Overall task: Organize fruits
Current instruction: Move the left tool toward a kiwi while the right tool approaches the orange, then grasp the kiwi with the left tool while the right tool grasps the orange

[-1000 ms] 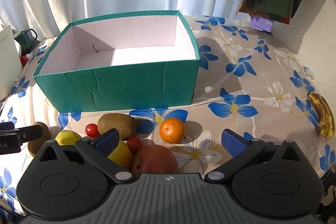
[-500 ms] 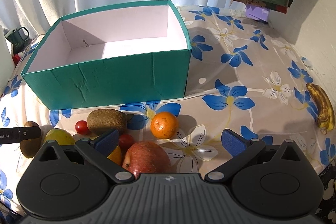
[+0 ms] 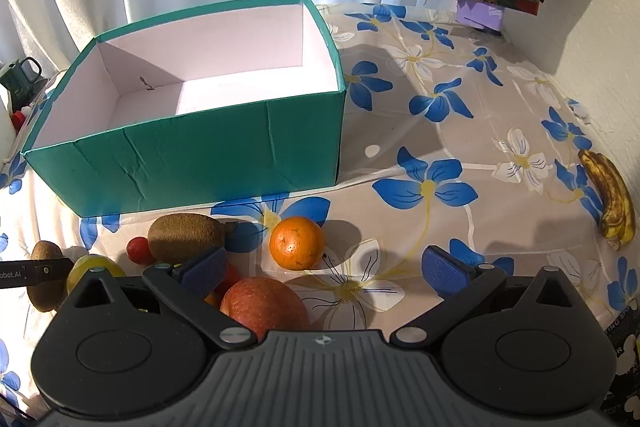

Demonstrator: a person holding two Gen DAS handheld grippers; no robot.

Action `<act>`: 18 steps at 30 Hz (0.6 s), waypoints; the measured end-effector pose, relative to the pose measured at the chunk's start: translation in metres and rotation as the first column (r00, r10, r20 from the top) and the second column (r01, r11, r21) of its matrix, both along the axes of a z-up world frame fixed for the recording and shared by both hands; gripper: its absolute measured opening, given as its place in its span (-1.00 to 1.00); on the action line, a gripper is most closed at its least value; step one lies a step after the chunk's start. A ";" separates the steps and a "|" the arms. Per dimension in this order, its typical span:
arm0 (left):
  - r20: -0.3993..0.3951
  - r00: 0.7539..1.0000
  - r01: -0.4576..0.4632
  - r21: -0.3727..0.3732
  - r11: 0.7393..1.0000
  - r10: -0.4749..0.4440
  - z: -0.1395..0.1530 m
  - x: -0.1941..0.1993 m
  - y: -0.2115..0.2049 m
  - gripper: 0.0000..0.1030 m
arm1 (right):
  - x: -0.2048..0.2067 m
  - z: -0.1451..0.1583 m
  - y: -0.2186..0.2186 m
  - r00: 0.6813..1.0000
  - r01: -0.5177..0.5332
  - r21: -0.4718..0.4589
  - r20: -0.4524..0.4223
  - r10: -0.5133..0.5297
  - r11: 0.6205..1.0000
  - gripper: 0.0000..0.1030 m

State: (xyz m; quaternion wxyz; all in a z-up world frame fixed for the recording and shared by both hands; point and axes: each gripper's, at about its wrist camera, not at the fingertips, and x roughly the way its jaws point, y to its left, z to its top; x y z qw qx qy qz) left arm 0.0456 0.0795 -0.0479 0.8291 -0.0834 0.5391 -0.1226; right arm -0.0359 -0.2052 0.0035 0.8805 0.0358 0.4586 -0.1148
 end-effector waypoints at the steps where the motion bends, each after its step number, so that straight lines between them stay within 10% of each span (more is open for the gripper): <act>1: -0.004 1.000 0.001 -0.003 1.000 -0.001 0.000 0.000 0.000 0.31 | 0.001 0.000 0.000 1.000 -0.002 0.000 -0.001 0.002 1.000 1.00; 18: 0.026 1.000 0.017 0.051 0.999 -0.018 0.016 -0.007 -0.008 -0.02 | -0.004 0.005 -0.007 0.998 -0.002 -0.001 0.058 0.002 1.000 1.00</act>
